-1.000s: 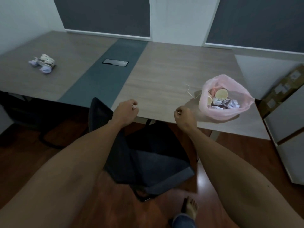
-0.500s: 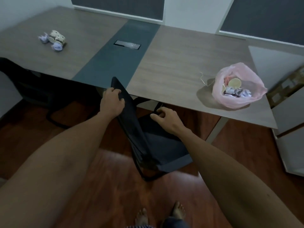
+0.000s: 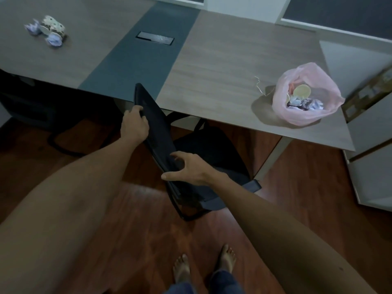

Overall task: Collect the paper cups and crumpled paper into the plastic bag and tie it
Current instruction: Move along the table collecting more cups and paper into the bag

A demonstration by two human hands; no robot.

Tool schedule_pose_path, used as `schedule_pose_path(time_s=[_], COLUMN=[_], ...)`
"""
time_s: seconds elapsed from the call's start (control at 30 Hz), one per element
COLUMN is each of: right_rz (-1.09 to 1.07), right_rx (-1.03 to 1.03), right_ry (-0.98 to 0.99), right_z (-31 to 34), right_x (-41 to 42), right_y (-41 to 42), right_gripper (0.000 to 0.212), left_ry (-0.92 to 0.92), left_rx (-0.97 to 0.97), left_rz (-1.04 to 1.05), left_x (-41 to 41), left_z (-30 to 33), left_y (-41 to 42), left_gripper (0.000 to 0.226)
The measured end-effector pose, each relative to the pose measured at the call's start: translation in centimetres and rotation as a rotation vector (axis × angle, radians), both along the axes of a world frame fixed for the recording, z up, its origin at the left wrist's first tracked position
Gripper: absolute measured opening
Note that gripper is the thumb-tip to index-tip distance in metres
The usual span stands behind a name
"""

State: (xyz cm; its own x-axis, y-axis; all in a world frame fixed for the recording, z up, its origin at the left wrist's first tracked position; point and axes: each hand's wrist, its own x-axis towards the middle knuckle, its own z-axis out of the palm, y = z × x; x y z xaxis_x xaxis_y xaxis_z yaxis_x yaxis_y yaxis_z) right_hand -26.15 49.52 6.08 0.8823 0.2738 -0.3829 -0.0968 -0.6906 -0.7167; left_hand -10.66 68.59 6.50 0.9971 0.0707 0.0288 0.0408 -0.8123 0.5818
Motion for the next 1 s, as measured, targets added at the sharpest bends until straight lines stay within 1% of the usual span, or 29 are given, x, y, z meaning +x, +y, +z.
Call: schedule_pose_path(time_s=[0.17,0.37,0.53,0.67,0.77,1.0], right_rz=[0.058,0.122,0.173,0.207,0.198,0.138], right_rx=[-0.040,-0.045,-0.095,-0.125,-0.180,-0.451], right_ry=[0.027,-0.004,-0.019,0.002,-0.011,-0.093], right_z=[0.0,1.0,2.0,2.9,3.3,4.5], right_x=[-0.3,0.2,0.1,-0.3,-0.8,-2.4], right_y=[0.2,-0.1,-1.8,-4.6,-7.6,-16.3], right_gripper=[0.111,0.093,0.082,0.078,0.073,0.057], left_ry=[0.045,0.085,0.117,0.163,0.187,0.306], left_rx=[-0.095,-0.145,-0.072,-0.161,-0.210,-0.453], left_rz=[0.073,0.068,0.066,0.014,0.022,0.014], left_x=[-0.3,0.0,0.0,-1.3,-2.2,-3.8], left_z=[-0.4,-0.2,0.6,0.6,1.2,1.7], left_y=[-0.5,-1.1,-1.7,-3.4,-5.3,-11.1], left_gripper=[0.035,0.038,0.041,0.037,0.036,0.031])
